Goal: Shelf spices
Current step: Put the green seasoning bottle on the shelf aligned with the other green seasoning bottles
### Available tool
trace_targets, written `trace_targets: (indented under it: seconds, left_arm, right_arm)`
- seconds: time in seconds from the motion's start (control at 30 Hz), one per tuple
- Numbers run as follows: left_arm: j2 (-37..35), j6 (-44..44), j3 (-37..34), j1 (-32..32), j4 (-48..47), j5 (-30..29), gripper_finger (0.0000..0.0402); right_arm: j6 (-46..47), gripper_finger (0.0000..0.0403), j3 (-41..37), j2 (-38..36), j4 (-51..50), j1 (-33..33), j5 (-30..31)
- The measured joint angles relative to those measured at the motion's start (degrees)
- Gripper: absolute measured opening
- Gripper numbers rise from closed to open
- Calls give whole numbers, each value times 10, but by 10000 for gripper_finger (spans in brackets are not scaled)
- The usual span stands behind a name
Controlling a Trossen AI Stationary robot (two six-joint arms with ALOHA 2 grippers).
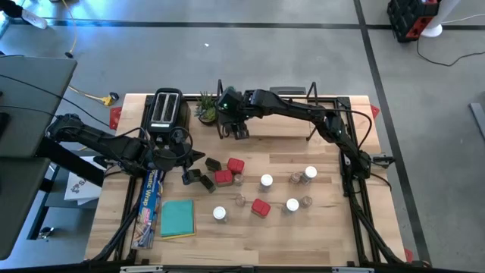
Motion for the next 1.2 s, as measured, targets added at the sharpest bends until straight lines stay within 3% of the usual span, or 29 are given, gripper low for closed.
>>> trace_targets:
  seconds: [0.53, 0.73, 0.83, 1.0, 1.07, 1.2]
  left_arm:
    - [0, -1, 0, 0, 0, 1, 3]
    - [0, -5, 0, -1, 0, 2, 3]
    - [0, -10, 0, -7, -1, 2, 3]
    - [0, -11, 0, -24, -2, 1, 3]
    - [0, -12, 0, -31, -2, -4, 3]
    - [0, -15, 0, -47, -2, -27, 3]
  right_arm:
    - [-15, 236, 0, -9, -22, 25, 95]
    - [36, 234, 0, -24, -51, 29, 103]
    - [81, 224, 0, -37, -80, 30, 38]
    - [91, 181, -1, -39, -121, 38, -138]
    - [88, 156, -19, -40, -107, 44, -167]
    - [100, 102, -77, -38, -55, 55, -170]
